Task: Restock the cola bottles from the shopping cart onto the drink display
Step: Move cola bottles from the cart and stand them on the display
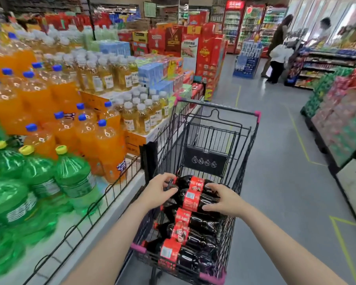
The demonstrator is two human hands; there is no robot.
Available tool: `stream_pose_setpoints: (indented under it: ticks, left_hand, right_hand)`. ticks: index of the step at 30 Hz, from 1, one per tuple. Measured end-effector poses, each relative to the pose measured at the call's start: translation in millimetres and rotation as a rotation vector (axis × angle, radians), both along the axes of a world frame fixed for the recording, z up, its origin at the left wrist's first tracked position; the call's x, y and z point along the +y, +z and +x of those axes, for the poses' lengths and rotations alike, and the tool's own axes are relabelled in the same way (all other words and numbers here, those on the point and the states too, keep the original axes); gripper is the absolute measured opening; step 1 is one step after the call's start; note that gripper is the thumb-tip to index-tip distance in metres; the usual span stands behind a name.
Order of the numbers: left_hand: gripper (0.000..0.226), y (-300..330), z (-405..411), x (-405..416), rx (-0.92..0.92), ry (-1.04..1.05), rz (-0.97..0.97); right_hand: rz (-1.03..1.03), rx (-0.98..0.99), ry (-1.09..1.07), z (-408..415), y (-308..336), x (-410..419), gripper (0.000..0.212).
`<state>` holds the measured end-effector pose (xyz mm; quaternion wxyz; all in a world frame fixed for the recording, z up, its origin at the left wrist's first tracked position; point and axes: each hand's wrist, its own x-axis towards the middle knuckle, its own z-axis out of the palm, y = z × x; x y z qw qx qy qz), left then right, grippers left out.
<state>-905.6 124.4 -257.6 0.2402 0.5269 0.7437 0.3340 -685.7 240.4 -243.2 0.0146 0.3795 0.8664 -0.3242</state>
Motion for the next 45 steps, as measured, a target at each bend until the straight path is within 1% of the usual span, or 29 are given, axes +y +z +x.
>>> stream_pose_setpoints:
  ticks: [2, 6, 12, 16, 22, 25, 28, 30, 32, 34, 35, 38, 41, 45]
  left_hand:
    - [0.041, -5, -5, 19, 0.009, 0.003, -0.019]
    - [0.039, -26, -12, 56, -0.039, 0.049, -0.055]
    - [0.040, -69, -7, 116, -0.131, 0.200, -0.078]
    - [0.042, -97, 7, 146, -0.179, 0.286, -0.136]
    - [0.044, -143, 18, 153, -0.257, 0.410, -0.232]
    - [0.044, -172, 12, 156, -0.288, 0.457, -0.262]
    - [0.048, -208, 0, 164, -0.365, 0.484, -0.301]
    - [0.056, -235, -10, 171, -0.423, 0.498, -0.344]
    - [0.078, -262, -16, 179, -0.479, 0.529, -0.392]
    - [0.101, -277, -16, 190, -0.593, 0.543, -0.418]
    - [0.106, -280, -15, 197, -0.649, 0.542, -0.425]
    - [0.102, -299, -10, 216, -0.714, 0.564, -0.415]
    - [0.110, -308, -10, 224, -0.721, 0.636, -0.380]
    - [0.110, -317, -12, 226, -0.734, 0.660, -0.319]
  right_hand:
    - [-0.011, -0.014, 0.000, -4, -8, 21, 0.091]
    - [-0.047, -0.063, 0.015, -8, -27, 67, 0.096]
    - [-0.064, -0.175, 0.138, -15, -60, 138, 0.102]
    - [-0.100, -0.248, 0.229, -19, -83, 183, 0.103]
    - [-0.187, -0.359, 0.340, -35, -130, 213, 0.102]
    - [-0.232, -0.392, 0.339, -48, -157, 218, 0.103]
    - [-0.255, -0.423, 0.290, -62, -188, 224, 0.105]
    - [-0.257, -0.444, 0.234, -70, -211, 229, 0.110]
    - [-0.239, -0.500, 0.209, -74, -233, 233, 0.116]
    - [-0.204, -0.528, 0.198, -76, -252, 236, 0.120]
    - [-0.190, -0.526, 0.189, -77, -260, 236, 0.122]
    - [-0.146, -0.535, 0.167, -79, -282, 232, 0.127]
    - [-0.037, -0.572, 0.166, -82, -291, 223, 0.129]
    - [0.089, -0.613, 0.167, -84, -299, 219, 0.124]
